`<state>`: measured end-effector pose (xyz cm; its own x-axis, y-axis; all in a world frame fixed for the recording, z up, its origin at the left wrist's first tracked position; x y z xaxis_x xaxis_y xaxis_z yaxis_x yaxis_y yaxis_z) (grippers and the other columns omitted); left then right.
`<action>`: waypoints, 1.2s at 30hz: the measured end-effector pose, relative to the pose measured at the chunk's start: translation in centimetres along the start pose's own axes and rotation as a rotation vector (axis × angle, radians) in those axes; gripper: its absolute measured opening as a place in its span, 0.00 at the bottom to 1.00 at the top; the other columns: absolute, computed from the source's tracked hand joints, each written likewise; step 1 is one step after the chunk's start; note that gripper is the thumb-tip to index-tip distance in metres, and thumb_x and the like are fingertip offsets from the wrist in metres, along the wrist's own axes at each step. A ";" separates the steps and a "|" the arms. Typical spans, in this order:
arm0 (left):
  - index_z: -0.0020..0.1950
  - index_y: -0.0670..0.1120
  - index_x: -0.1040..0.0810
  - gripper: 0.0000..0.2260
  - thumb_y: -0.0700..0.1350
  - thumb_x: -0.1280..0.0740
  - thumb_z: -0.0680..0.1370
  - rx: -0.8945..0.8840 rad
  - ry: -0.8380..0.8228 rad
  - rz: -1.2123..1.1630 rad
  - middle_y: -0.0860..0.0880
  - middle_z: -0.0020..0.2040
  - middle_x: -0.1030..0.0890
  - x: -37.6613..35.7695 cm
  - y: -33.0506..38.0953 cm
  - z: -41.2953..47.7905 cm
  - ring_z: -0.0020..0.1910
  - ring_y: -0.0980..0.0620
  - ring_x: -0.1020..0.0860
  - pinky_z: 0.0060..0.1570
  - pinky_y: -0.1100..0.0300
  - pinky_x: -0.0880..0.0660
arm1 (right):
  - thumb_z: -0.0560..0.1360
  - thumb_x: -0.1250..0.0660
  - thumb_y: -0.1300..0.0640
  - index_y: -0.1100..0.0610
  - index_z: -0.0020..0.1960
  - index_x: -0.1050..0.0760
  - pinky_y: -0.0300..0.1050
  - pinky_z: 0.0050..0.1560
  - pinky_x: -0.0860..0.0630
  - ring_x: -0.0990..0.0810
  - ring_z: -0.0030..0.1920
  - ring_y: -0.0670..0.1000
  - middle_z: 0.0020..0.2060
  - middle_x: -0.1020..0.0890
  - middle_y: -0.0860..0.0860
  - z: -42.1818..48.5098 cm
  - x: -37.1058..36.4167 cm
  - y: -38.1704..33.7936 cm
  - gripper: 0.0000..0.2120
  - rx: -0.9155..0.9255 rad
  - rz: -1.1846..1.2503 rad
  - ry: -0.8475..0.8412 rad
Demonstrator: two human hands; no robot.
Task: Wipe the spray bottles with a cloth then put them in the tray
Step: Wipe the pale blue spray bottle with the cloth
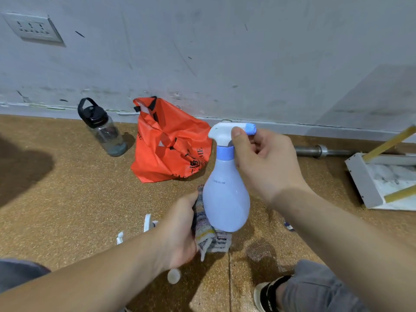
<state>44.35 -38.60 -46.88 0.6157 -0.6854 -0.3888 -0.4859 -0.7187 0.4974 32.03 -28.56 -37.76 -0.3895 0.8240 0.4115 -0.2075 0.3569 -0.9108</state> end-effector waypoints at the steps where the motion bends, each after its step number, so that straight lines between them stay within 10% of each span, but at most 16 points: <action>1: 0.68 0.40 0.19 0.22 0.53 0.43 0.85 0.021 -0.012 -0.051 0.37 0.60 0.15 -0.4 0.0 -0.3 0.57 0.37 0.16 0.53 0.43 0.18 | 0.82 0.36 0.45 0.67 0.44 0.23 0.44 0.34 0.37 0.33 0.31 0.47 0.29 0.27 0.58 0.1 0.1 -0.2 0.23 0.010 0.030 0.017; 6: 0.69 0.40 0.20 0.23 0.52 0.43 0.83 -0.017 -0.050 -0.212 0.35 0.62 0.17 -2.0 1.6 -0.2 0.65 0.33 0.20 0.67 0.34 0.26 | 0.83 0.37 0.44 0.64 0.45 0.21 0.54 0.38 0.28 0.25 0.35 0.52 0.40 0.19 0.66 1.2 0.8 -0.4 0.23 -0.019 0.146 0.165; 14: 0.66 0.34 0.22 0.16 0.41 0.40 0.82 -0.198 0.147 -0.024 0.34 0.56 0.16 -1.5 4.0 2.3 0.44 0.39 0.21 0.40 0.46 0.21 | 0.82 0.33 0.51 0.57 0.45 0.17 0.53 0.42 0.23 0.20 0.37 0.53 0.39 0.16 0.59 0.2 -0.2 -0.4 0.12 0.026 0.091 0.068; 20: 0.67 0.40 0.19 0.28 0.59 0.42 0.82 -0.125 -0.015 -0.182 0.34 0.65 0.18 -1.8 3.9 2.3 0.65 0.33 0.21 0.70 0.38 0.28 | 0.83 0.34 0.51 0.54 0.41 0.20 0.42 0.41 0.24 0.20 0.36 0.45 0.34 0.16 0.50 0.6 0.6 -1.6 0.14 -0.035 0.277 0.118; 25: 0.68 0.42 0.20 0.34 0.69 0.44 0.81 -0.106 -0.049 -0.262 0.33 0.63 0.18 -2.7 5.3 1.9 0.60 0.31 0.18 0.64 0.42 0.24 | 0.84 0.36 0.52 0.58 0.47 0.19 0.40 0.39 0.21 0.18 0.34 0.46 0.35 0.16 0.53 2.7 1.1 -0.5 0.13 -0.180 0.455 0.211; 31: 0.61 0.41 0.20 0.25 0.61 0.43 0.86 -0.193 0.171 0.070 0.36 0.48 0.15 -1.9 5.0 2.8 0.38 0.39 0.16 0.38 0.47 0.18 | 0.81 0.30 0.53 0.56 0.46 0.16 0.55 0.52 0.18 0.19 0.38 0.46 0.35 0.14 0.53 1.8 0.8 0.1 0.09 -0.072 0.250 0.094; 36: 0.44 0.44 0.24 0.21 0.59 0.42 0.85 -0.790 0.300 0.837 0.45 0.34 0.18 -1.4 5.4 1.5 0.34 0.46 0.19 0.40 0.49 0.22 | 0.78 0.28 0.52 0.61 0.43 0.17 0.50 0.38 0.26 0.24 0.36 0.50 0.38 0.17 0.65 1.3 0.4 1.4 0.13 0.004 0.053 0.069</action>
<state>39.92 -41.73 -44.80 0.4607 -0.7767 0.4294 -0.3539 0.2829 0.8915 30.42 -28.27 -38.79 -0.3371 0.8700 0.3598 -0.1917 0.3108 -0.9310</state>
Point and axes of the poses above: each hand's wrist, its own z-axis towards the middle knuckle, its own x-axis out of the back of the hand, y = z × x, the point moved 1 cm from there along z, towards the middle knuckle
